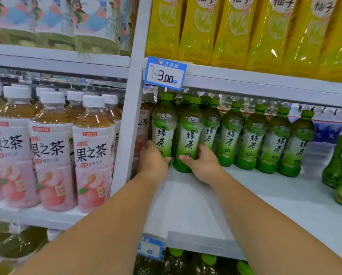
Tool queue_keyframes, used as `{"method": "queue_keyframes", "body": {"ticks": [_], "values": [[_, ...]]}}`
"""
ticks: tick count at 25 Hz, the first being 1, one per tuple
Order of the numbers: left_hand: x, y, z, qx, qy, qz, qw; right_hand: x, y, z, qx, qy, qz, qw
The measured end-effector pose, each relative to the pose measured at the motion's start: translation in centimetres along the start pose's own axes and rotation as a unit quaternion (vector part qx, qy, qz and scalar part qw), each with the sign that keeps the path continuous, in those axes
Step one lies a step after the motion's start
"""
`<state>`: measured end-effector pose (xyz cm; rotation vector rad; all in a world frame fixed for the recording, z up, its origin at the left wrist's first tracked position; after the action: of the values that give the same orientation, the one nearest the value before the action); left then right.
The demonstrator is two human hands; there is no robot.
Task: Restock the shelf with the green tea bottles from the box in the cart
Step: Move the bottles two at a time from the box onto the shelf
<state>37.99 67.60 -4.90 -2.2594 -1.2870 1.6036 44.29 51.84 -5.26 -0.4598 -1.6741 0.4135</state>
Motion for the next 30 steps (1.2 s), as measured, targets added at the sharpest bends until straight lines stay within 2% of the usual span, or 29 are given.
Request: {"method": "queue_keyframes", "body": {"ticks": [3,6,10,14,18,30], "values": [[0.9,0.9,-0.4,-0.036,0.016,0.046,0.998,0.1,0.7,-0.4,-0.006,-0.002,-0.013,1.0],[1.8,1.6,-0.6,-0.04,0.003,0.086,0.995,-0.2,1.5,-0.5,-0.01,-0.014,-0.035,0.999],[2.6,2.0,-0.9,-0.04,-0.022,0.059,0.997,-0.4,1.8,-0.5,-0.01,-0.007,-0.054,0.998],[2.8,1.9,-1.0,-0.033,-0.04,0.06,0.997,-0.9,1.5,-0.4,0.012,0.005,-0.019,1.0],[2.9,1.8,-1.4,-0.029,-0.08,0.041,0.995,-0.9,1.6,-0.5,-0.001,0.005,-0.011,1.0],[2.9,2.1,-1.4,-0.009,-0.077,0.011,0.997,-0.3,1.4,0.5,-0.01,0.005,0.015,1.0]]}}
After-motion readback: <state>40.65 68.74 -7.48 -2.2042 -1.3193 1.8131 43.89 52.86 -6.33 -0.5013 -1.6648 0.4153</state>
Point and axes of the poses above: each hand's wrist, its own z-axis away from the middle knuckle, its own y-axis out of the palm, x = y × z, the point moved 4 cm from there along -z, towards the middle knuckle, and after that the axes turned 10 degrees about y, right-handed, at the moved point
